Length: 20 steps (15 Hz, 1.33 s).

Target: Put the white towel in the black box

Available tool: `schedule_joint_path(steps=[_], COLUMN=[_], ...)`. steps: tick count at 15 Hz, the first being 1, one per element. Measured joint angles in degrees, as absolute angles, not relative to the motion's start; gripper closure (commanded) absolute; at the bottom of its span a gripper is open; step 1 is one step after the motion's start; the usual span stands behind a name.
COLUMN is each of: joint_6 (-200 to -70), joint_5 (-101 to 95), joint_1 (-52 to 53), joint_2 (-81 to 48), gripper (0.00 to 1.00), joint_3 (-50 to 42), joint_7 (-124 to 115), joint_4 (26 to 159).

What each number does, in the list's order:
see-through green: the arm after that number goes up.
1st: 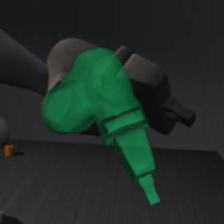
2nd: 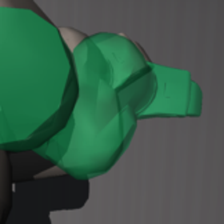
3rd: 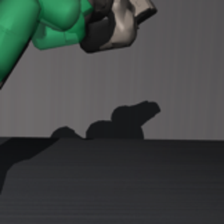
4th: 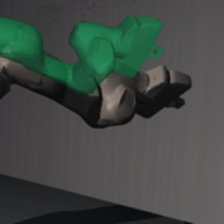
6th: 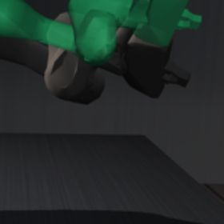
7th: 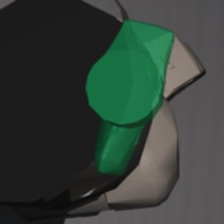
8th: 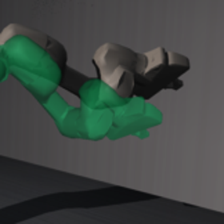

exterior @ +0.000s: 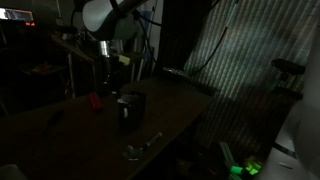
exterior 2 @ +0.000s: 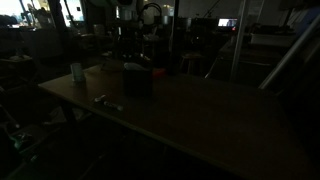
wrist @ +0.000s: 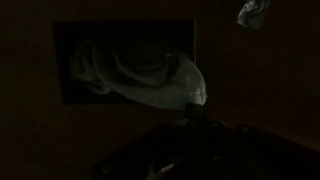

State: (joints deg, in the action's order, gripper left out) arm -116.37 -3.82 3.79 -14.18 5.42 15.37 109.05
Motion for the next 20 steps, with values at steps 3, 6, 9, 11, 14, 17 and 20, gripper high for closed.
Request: schedule_joint_path(steps=[3, 6, 9, 11, 14, 17, 20], joint_6=[-116.4, -116.4, -116.4, -116.4, -116.2, -116.2, -116.2], joint_5=[-3.8, -3.8, -3.8, -4.0, -4.6, -4.8, -4.8], joint_1=[3.8, 3.8, 3.7, 3.7, 3.6, 3.2, 2.9], joint_2=[-14.9, -15.0, -15.1, -15.1, -15.2, -15.2, -15.2], gripper=[1.00, 1.00, 1.00, 1.00, 1.00, 1.00, 1.00], joint_3=[5.4, 5.4, 5.4, 5.3, 5.0, 4.4, 4.2], joint_7=[15.6, 15.6, 15.6, 15.6, 15.6, 15.6, 15.6], joint_4=[108.9, 108.7, 108.6, 108.6, 108.7, 109.2, 109.2])
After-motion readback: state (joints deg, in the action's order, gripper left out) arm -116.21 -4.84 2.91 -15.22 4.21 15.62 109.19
